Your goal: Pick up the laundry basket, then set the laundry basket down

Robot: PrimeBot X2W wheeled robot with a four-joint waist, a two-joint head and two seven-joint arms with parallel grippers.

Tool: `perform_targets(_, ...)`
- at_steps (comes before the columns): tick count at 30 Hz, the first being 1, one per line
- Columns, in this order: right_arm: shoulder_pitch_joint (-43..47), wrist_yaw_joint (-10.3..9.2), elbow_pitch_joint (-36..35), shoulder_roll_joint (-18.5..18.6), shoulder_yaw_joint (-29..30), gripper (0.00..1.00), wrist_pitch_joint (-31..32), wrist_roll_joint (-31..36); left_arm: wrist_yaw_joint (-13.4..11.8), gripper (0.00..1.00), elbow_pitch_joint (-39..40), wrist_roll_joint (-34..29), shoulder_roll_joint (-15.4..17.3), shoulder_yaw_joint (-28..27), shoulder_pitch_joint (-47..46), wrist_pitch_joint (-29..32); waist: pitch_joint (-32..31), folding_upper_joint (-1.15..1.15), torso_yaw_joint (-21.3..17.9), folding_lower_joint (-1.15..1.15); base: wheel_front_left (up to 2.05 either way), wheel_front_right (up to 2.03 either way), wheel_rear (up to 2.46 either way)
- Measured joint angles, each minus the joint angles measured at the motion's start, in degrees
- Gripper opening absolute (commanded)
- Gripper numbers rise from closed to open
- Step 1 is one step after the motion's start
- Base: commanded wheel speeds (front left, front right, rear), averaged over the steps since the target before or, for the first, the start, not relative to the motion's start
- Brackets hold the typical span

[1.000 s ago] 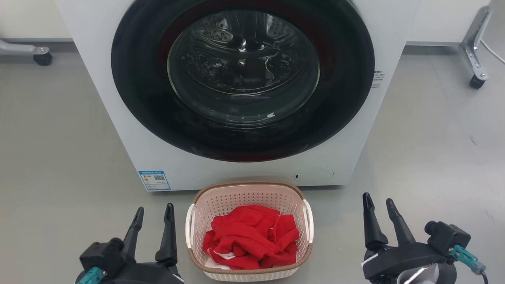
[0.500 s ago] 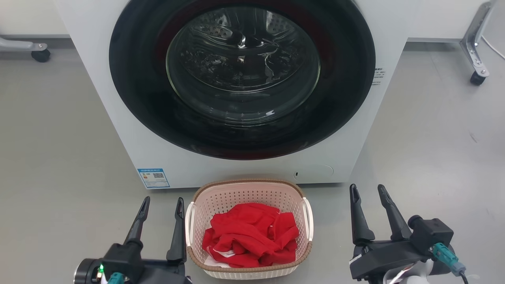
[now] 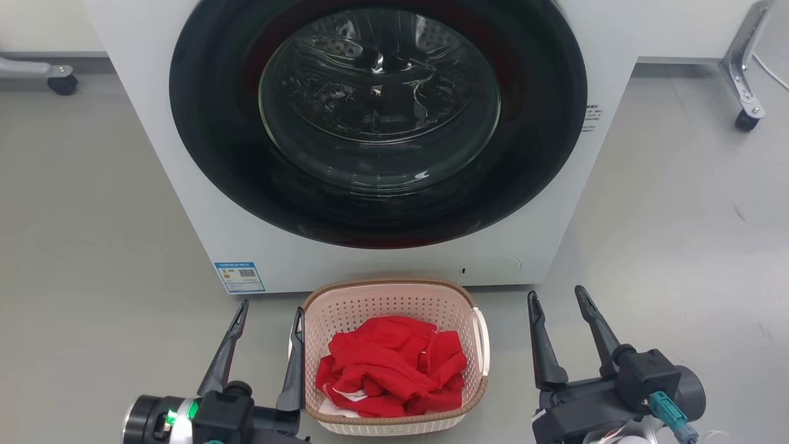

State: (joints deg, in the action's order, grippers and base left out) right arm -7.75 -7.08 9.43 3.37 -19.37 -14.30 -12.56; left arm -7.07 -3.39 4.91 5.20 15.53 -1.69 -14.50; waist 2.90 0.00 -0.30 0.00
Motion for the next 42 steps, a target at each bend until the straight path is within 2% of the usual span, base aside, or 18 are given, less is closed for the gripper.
perform_targets(29,0.1,0.31,0.8,-0.1,0.6,1.0,-0.3,0.0,0.0,1.0,-1.6,1.6,-0.7,-1.1,1.1,0.0,-0.2,0.0,0.0,0.0,0.0,0.0,0.0)
perform_targets(42,0.0,0.55,-1.7,-0.2,1.3,1.0,-0.4,0.0,0.0,1.0,0.4,1.6,-1.1,-1.5,1.0,0.0,4.3,0.0,-0.2,0.0,0.0,0.0,0.0)
